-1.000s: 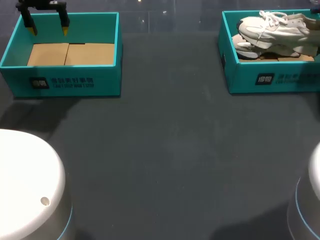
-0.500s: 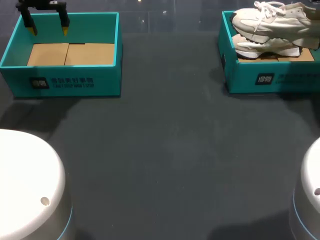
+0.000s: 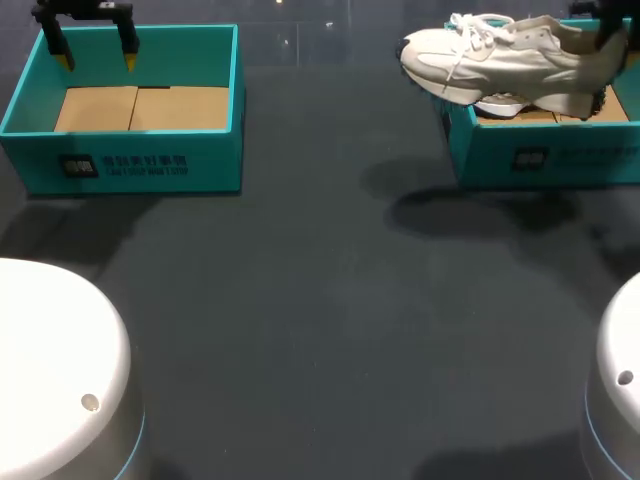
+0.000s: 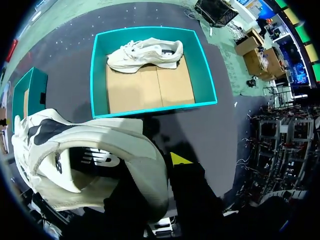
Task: Take the shoe out of the shoebox, open the shoe tongue, remove and reinsert the insole, then place the shoe into the shoebox
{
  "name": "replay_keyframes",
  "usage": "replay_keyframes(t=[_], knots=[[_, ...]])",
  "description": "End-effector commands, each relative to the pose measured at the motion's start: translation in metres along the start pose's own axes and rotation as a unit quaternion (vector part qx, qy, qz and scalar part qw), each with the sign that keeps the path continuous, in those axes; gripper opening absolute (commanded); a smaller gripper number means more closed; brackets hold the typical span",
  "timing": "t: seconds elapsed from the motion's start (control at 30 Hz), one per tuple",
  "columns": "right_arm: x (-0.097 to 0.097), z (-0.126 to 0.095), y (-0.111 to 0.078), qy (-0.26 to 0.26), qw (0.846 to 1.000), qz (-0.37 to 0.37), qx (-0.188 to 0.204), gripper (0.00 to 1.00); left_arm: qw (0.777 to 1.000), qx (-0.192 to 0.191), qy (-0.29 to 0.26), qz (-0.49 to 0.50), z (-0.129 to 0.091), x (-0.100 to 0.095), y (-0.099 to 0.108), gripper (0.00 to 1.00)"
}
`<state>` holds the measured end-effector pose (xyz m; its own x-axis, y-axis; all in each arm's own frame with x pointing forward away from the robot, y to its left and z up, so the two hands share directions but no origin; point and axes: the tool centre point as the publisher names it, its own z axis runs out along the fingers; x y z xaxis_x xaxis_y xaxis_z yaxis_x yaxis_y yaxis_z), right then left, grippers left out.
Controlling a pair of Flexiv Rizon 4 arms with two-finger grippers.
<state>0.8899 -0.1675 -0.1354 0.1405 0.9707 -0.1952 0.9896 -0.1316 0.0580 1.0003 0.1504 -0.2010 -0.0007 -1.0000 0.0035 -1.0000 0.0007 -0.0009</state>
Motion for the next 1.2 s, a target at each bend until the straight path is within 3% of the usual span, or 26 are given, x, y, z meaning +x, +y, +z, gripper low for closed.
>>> replay_keyframes(t=[0.03, 0.23, 0.7, 1.2], knots=[[0.020, -0.008, -0.034, -0.007, 0.999, 0.002, -0.034, 0.00, 1.000, 0.000, -0.001, 0.000, 0.000, 0.000, 0.000, 1.00], [0.044, -0.014, -0.063, -0.006, 1.000, -0.008, -0.023, 0.00, 1.000, 0.000, -0.001, 0.000, 0.000, 0.000, 0.000, 1.00], [0.044, -0.014, -0.063, -0.006, 1.000, -0.008, -0.023, 0.00, 1.000, 0.000, -0.001, 0.000, 0.000, 0.000, 0.000, 1.00], [0.117, 0.004, -0.134, -0.023, 0.999, -0.042, -0.012, 0.00, 1.000, 0.000, -0.001, 0.000, 0.000, 0.000, 0.000, 1.00]])
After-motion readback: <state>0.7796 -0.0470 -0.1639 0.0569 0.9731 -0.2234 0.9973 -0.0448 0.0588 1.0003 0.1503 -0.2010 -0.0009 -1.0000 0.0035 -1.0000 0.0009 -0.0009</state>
